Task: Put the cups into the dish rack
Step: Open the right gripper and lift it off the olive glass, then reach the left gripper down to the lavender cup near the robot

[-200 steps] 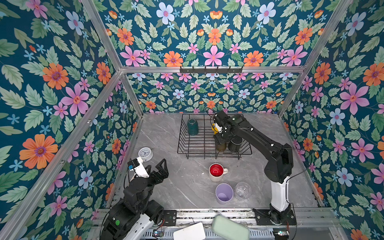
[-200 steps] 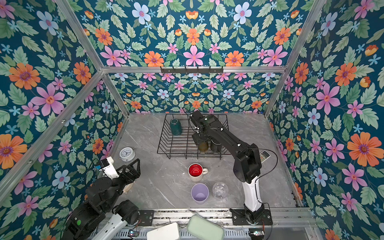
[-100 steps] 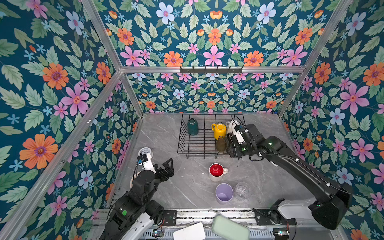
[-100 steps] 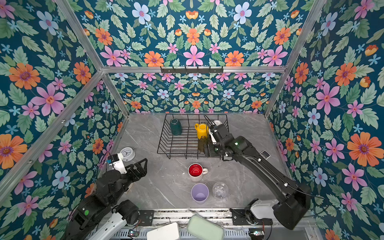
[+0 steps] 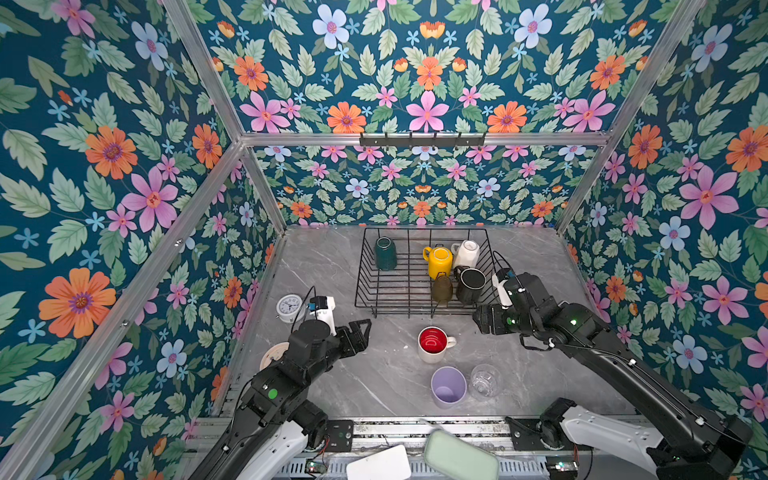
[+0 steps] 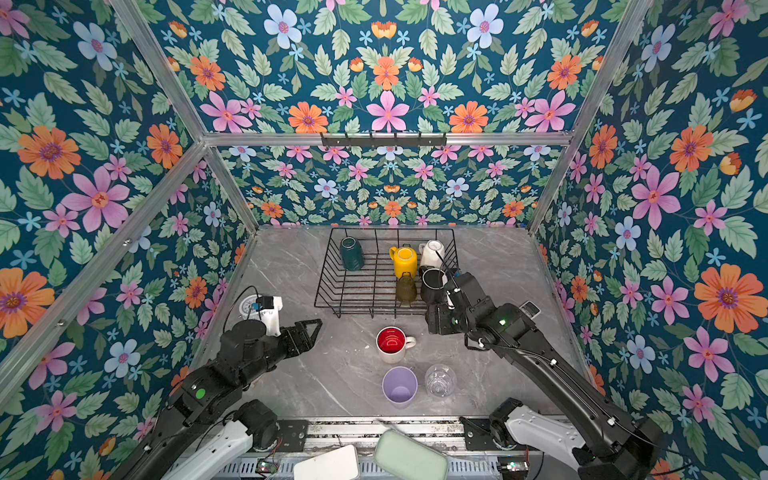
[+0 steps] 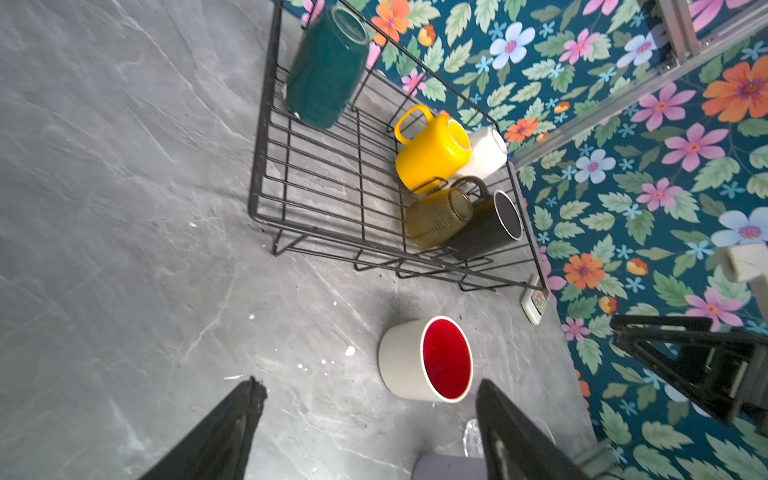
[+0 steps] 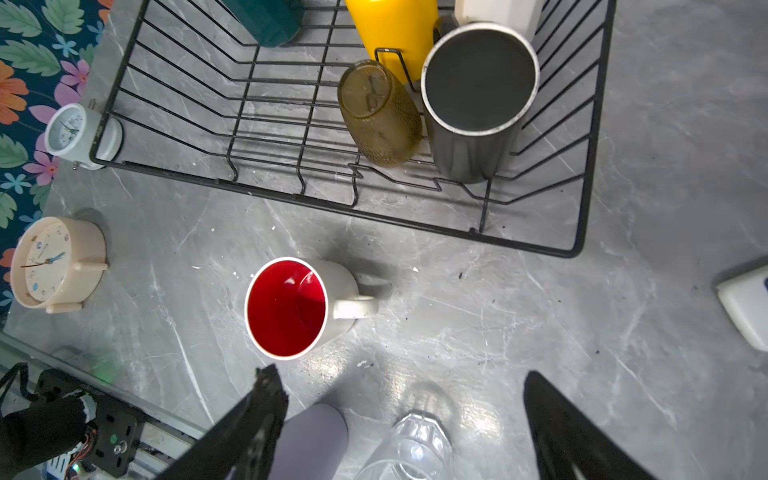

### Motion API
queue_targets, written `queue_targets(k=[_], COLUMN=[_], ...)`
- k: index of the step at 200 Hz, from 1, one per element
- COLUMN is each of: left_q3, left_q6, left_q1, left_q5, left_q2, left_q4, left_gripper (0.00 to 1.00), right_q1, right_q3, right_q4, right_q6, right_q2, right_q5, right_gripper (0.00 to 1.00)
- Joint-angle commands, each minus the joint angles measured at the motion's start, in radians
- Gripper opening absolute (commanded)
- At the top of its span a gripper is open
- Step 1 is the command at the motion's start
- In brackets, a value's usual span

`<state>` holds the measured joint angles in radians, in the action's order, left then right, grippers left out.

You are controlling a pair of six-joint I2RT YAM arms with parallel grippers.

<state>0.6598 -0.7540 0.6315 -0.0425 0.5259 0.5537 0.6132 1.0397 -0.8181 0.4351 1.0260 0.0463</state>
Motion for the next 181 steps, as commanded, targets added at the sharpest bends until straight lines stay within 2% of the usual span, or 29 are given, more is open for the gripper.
queue_targets(k=[1, 20, 38, 54, 75, 102, 145, 181], left_q3=[0.022, 0.044, 0.063, 0.074, 0.104, 0.152, 0.232, 0.311], left_q6=[-0.004, -0.006, -0.01, -0.026, -0.046, -0.075, -0.114, -0.136], left_q1=[0.003, 0.024, 0.08, 0.184, 0.385, 0.55, 0.742, 0.823], left_q5=[-0.144, -0.194, -0.189, -0.117, 0.036, 0.125, 0.191, 0.224], left_q2=[0.028, 0.044, 0.063, 0.09, 0.169, 0.267, 0.418, 0.566], left_q4=[-0.046, -0.051, -0.048, -0.046, -0.025, 0.018, 0.064, 0.158], left_gripper=[0.8, 0.78, 0.76, 0.75, 0.75, 0.75, 0.75, 0.75], right_q1=[0.0, -0.002, -0.002, -0.004, -0.005, -0.006, -0.008, -0.008], right_q3=[-0.016, -0.034, -0.043, -0.043, -0.034, -0.024, -0.027, -0.033], right_q4=[-0.025, -0.022, -0.016, -0.016, -0.018, -0.033, -0.039, -0.041], right_q6=[0.022, 0.028, 0.032, 0.032, 0.031, 0.029, 0.03, 0.03], right_q2=[-0.013, -0.018, -0.015, -0.007, 0.0, -0.001, -0.006, -0.012], right_q5=[0.025, 0.026, 0.023, 0.023, 0.024, 0.032, 0.033, 0.032], right_gripper=[0.89, 0.89, 0.89, 0.89, 0.89, 0.89, 0.89, 0.89])
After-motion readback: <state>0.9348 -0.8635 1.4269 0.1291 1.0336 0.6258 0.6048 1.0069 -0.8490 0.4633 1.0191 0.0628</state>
